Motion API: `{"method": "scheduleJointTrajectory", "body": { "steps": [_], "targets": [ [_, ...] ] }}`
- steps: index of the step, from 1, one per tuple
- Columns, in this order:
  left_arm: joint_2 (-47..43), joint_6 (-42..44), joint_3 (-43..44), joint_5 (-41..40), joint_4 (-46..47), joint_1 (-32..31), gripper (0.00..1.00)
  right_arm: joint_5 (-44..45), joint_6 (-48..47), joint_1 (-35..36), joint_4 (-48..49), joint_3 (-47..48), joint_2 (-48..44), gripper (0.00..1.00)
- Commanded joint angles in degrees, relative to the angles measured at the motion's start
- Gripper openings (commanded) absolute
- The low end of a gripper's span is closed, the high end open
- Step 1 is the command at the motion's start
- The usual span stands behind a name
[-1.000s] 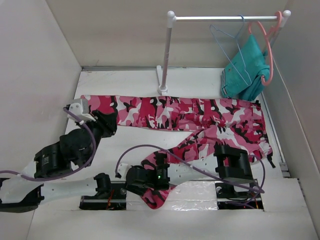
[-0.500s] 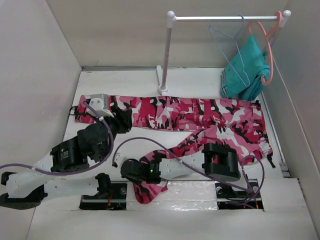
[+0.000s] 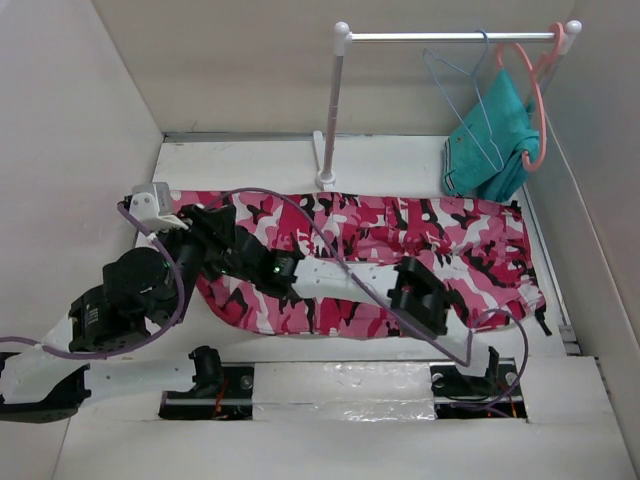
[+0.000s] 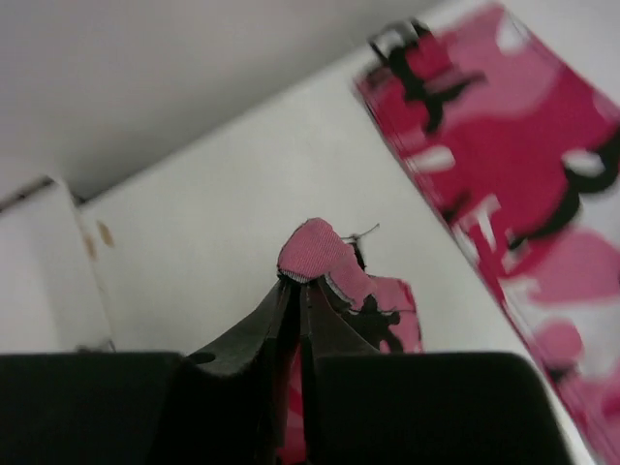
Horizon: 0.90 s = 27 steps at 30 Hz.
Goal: Place the trousers on the hanger
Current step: Flatten out the trousers at the center of the board.
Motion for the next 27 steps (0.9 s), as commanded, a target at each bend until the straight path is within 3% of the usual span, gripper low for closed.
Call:
{"method": "scheduleJointTrajectory", "body": {
  "steps": [1,3,4,5,7,9,13,15,18,20,21,22,24,25,27],
  "targets": [
    [-0.9,2.9,1.8,-3.5,2.3,-0.1,0.35,-11.1,0.4,1.1,0.2,16.6,12.6,0.15],
    [-0.5,3.3,2.1,-3.5,2.5,-0.1,0.35,-16.7,1.2,1.1,-6.2,25.4,18.6,0.34],
    [-0.1,2.8,2.2,-3.3,2.2,-0.1,0.35,-18.0,1.6,1.1,-8.2,28.6,20.7,0.56],
    [0.5,2.6,2.4,-3.2,1.5,-0.1,0.35,-19.3,1.6,1.1,-9.0,30.6,21.9,0.65],
    [1.6,2.4,2.0,-2.7,1.7,-0.1,0.35,-18.2,2.5,-0.1,-5.8,24.9,18.5,0.79],
    [3.2,2.4,1.8,-2.0,2.2,-0.1,0.35,-17.9,3.9,-1.8,5.2,8.7,9.0,0.81],
    [5.9,3.4,1.1,0.4,6.5,-0.1,0.35,-18.5,5.5,-8.2,12.3,-11.8,-6.4,0.81],
    [9.0,3.5,1.5,2.4,8.4,-0.1,0.35,-17.1,4.7,-9.6,13.6,-22.1,-15.5,0.76],
    [14.4,3.0,1.6,5.3,11.8,0.4,0.35,-13.6,3.7,-12.0,14.1,-31.6,-24.5,0.55],
    [17.8,2.0,1.8,7.5,13.5,2.8,0.34,-8.3,3.4,-13.7,13.6,-41.0,-33.8,0.25],
    [21.3,1.2,2.3,13.7,13.8,5.2,0.3,-5.4,3.7,-14.6,12.3,-44.0,-36.7,0.17],
    [22.6,-1.3,2.6,17.5,14.1,11.3,0.28,-3.5,4.5,-15.8,11.0,-46.9,-39.7,0.07],
    [24.6,-3.3,0.7,29.1,19.0,18.1,0.2,1.4,6.8,-20.8,5.0,-54.9,-48.2,0.0],
    [25.1,-4.8,-1.7,31.9,20.1,24.8,0.16,1.9,8.1,-22.9,3.9,-57.8,-51.0,0.0],
    [25.1,-10.0,-3.9,39.2,20.9,30.4,0.04,0.8,8.4,-26.5,3.7,-67.5,-60.1,0.0]
  ]
}}
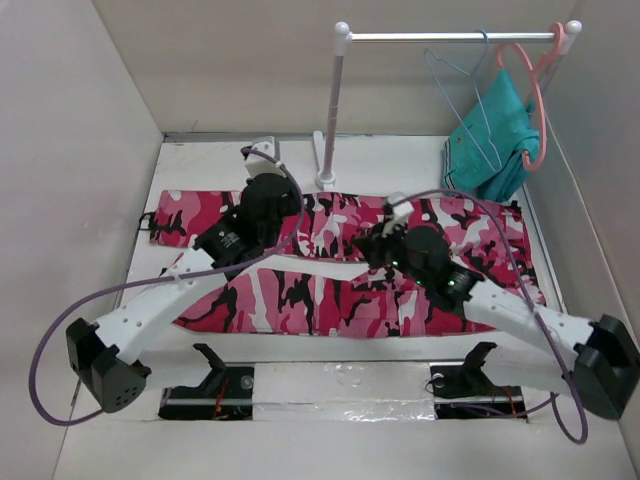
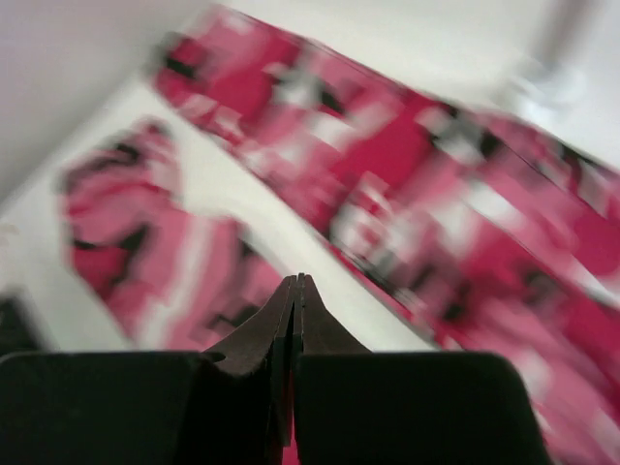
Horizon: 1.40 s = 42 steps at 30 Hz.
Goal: Place the trousers on the hanger
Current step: Flatten out the trousers at the center of the board.
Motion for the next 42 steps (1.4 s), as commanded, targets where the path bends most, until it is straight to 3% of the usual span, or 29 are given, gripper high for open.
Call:
{"method": "scheduleJointTrajectory", "body": {
  "steps": [1,7,9,12,16,20,23,30,38,42],
  "targets": [
    [-2.7,-7.7,-5.2,14.4,5.4,9.4,0.01,4.1,1.5,-7.4,-5.2,-12.1,-7.9,0.0],
    [-11.4,-14.4,-20.0,17.8,-2.0,24.4,0.01,-1.2,-1.0,-11.6,-8.3,-21.3,-21.0,0.03],
    [-16.6,-16.1,-24.3,18.0,-4.5,32.5,0.14,-2.6,-1.7,-12.1,-8.4,-21.5,-21.8,0.06],
    [-22.4,-16.4,-30.4,19.3,-7.0,43.4,0.25,-6.6,-3.2,-12.1,-8.0,-21.0,-20.8,0.09],
    [-21.4,-14.9,-33.9,22.8,-4.8,52.2,0.33,-7.3,-3.7,-11.0,-8.3,-20.2,-19.8,0.12],
    [-12.2,-16.0,-32.1,21.3,-4.9,55.5,0.33,-7.2,-4.7,-11.0,-6.0,-20.7,-20.3,0.17],
    [-5.4,-17.3,-31.0,16.3,-4.1,55.5,0.33,-6.9,-6.3,-11.8,-6.6,-19.9,-20.1,0.21],
    [13.7,-15.1,-22.9,14.4,-3.4,54.9,0.37,-11.7,-8.1,-14.6,-2.0,-21.6,-17.9,0.23],
    [21.2,-18.4,-20.6,6.1,-6.4,53.1,0.32,-11.8,-8.3,-14.6,-1.9,-21.9,-17.9,0.24],
    [19.0,-19.4,-21.9,3.7,-7.4,53.1,0.3,-10.8,-8.2,-14.6,-2.3,-22.4,-19.2,0.24]
  ]
}}
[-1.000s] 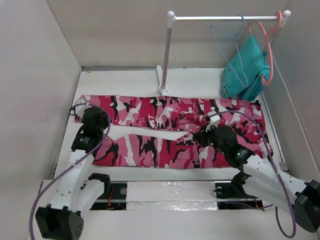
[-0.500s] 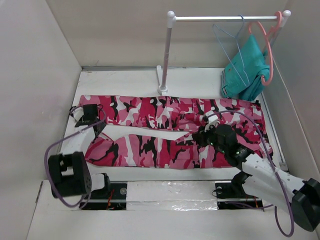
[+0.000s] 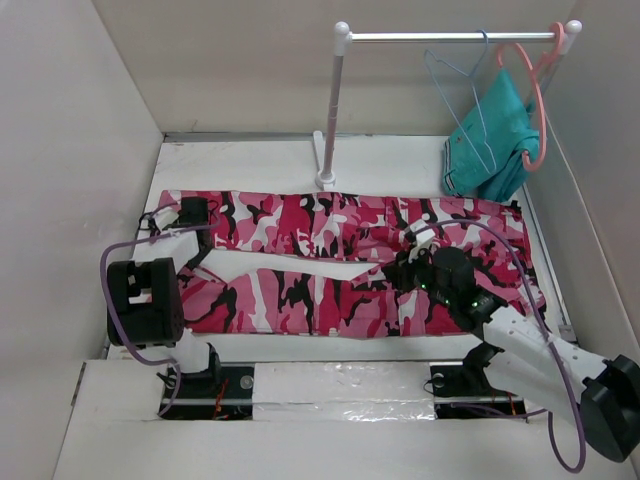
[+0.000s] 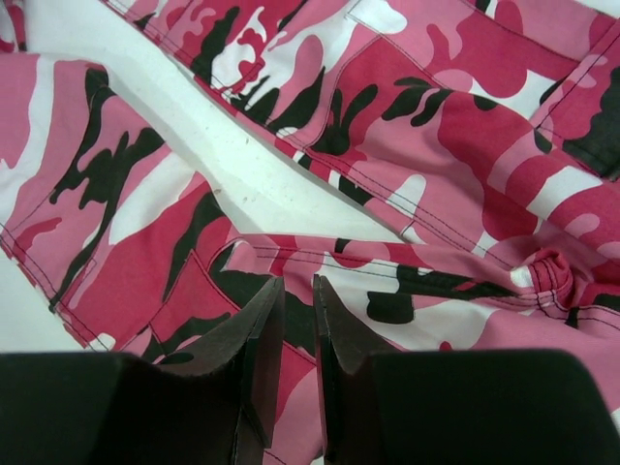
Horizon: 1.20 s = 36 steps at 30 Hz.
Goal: Place the trousers on the hanger
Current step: Flatten out the trousers at the center of the board.
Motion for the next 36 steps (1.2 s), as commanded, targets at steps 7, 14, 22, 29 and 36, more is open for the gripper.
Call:
{"method": "scheduleJointTrajectory", "body": {
  "steps": [7,14,22,29,36],
  "targets": [
    [-2.2,-2.3,1.2,-6.4,-3.2,0.1,0.32,0.9,-1.0,-0.3,2.2,-0.2,-2.6,0.25],
    [-0.1,-2.1,0.6,-7.0,-2.6,0.1,0.33,1.3,-1.0,-0.3,2.1,-0.4,-3.1,0.25],
    [4.3,-0.4,5.1,-7.8,-3.5,0.1,0.02,2.1,-1.0,-0.3,1.9,-0.5,-3.1,0.25],
    [-1.2,1.9,9.8,-9.8,-6.8,2.2,0.0,4.7,-0.8,-0.3,1.2,-0.7,-5.1,0.25],
    [2.8,3.5,16.8,-9.9,-9.7,4.1,0.0,6.4,-0.3,-0.8,0.6,-0.9,-6.2,0.25]
  ]
}}
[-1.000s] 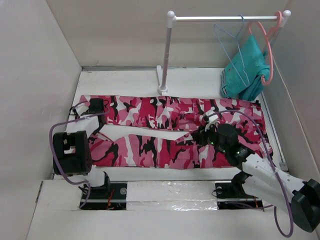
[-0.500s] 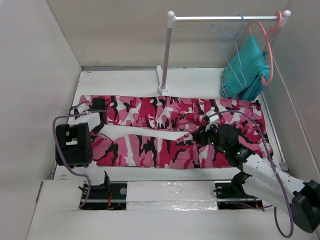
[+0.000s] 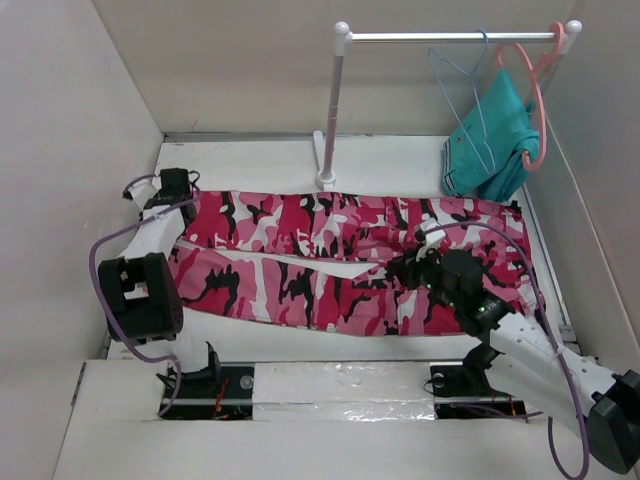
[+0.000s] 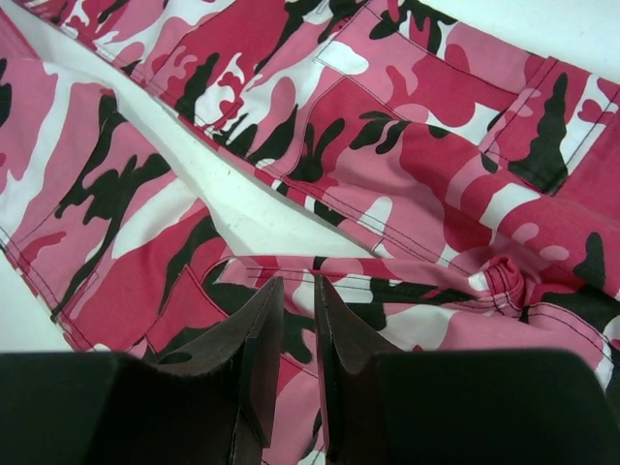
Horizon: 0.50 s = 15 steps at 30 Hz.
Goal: Place the trousers on the hanger
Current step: Flatten out the trousers at the center of the board.
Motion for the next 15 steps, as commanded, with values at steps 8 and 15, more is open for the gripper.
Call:
{"method": "scheduleJointTrajectory", "body": {
  "steps": [8,15],
  "targets": [
    [4.2,1.2,12.5,-1.0,-1.1,0.8,0.0,6.7,0.6,-1.6,-0.3,-1.1,-4.4,0.25],
    [12.8,2.8,23.4,0.5,-2.0,2.9,0.0,11.8,2.2,-2.7,-4.3,-0.8,-5.6,0.22]
  ]
}}
